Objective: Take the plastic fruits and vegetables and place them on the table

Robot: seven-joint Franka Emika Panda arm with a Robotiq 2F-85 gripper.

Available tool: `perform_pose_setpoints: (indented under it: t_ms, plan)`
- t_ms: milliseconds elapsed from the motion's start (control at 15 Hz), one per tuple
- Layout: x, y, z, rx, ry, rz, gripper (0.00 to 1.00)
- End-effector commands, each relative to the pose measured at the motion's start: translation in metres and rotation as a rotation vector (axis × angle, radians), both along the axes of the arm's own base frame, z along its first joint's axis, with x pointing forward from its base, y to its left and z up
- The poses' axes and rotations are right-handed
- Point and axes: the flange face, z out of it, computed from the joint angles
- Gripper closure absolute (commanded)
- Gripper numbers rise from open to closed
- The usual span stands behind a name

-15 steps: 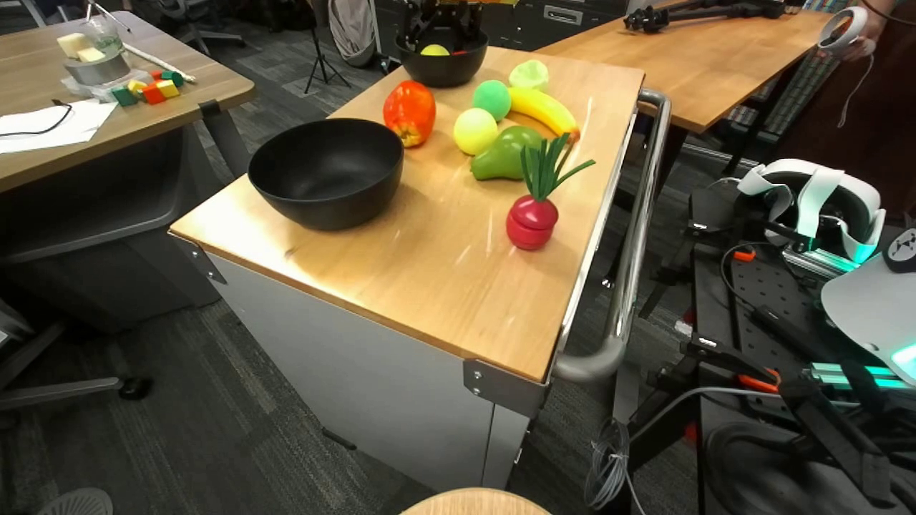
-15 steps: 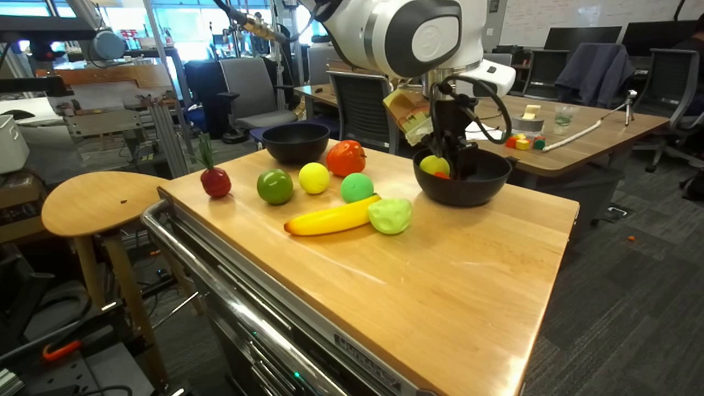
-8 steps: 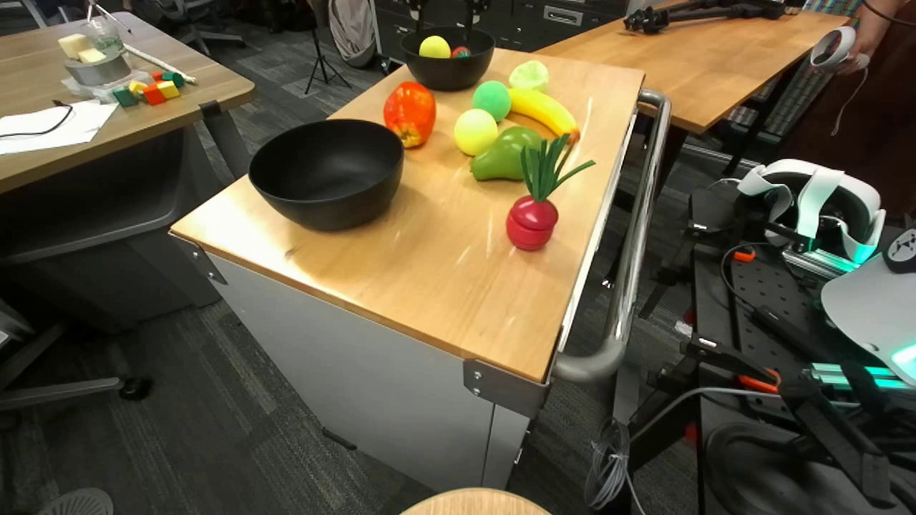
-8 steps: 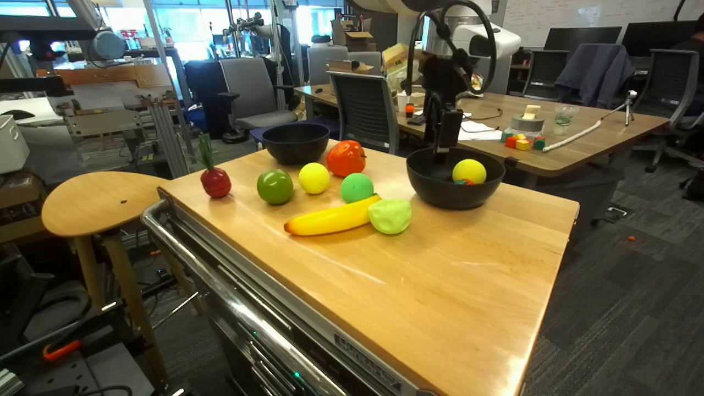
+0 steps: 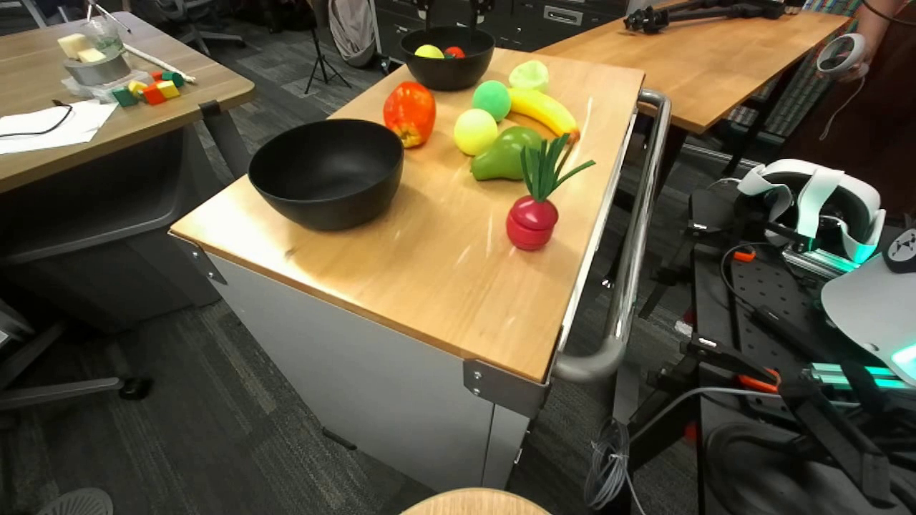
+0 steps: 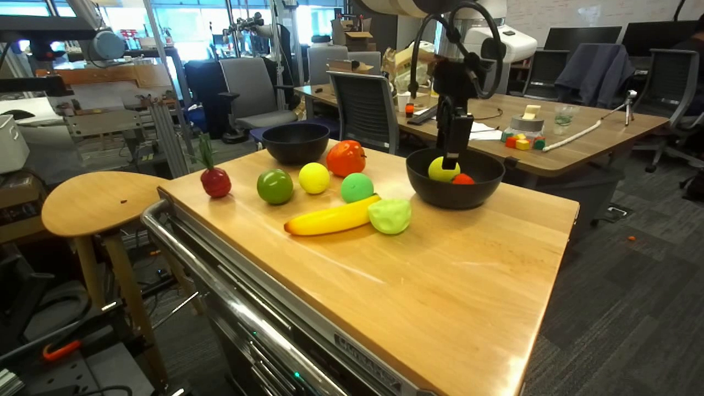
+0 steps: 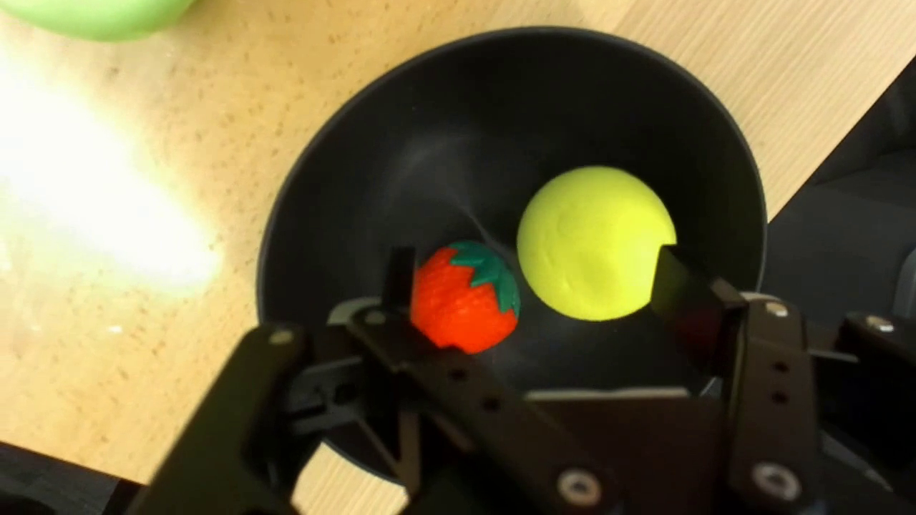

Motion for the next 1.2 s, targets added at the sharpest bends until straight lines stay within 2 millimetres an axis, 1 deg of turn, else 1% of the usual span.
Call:
perform_pose_setpoints:
  t_ms: [0,133,267,333,400,467,733,1000,1067,1133]
  plan:
    - [0.009,-0.009,-0.002,-0.019,-0.038,-0.006,0.19]
    - [0.013,-0.012,-0.012,-0.028,-0.05,-0.007,0.25]
    - [0.016,-0.012,-0.023,-0.036,-0.056,-0.004,0.33]
    - [0.016,-0.01,-0.03,-0.039,-0.053,0.003,0.31]
    - [0.016,-0.009,-0.033,-0.043,-0.056,0.008,0.37]
    - [0.016,-0.007,-0.034,-0.041,-0.059,0.014,0.33]
    - [0.017,0.003,-0.036,-0.022,-0.053,0.014,0.34]
    - [0.019,0.013,-0.03,0.009,-0.051,0.004,0.33]
    - [0.019,0.015,-0.029,0.018,-0.054,0.001,0.34]
    - [0.02,0.017,-0.028,0.029,-0.056,-0.004,0.32]
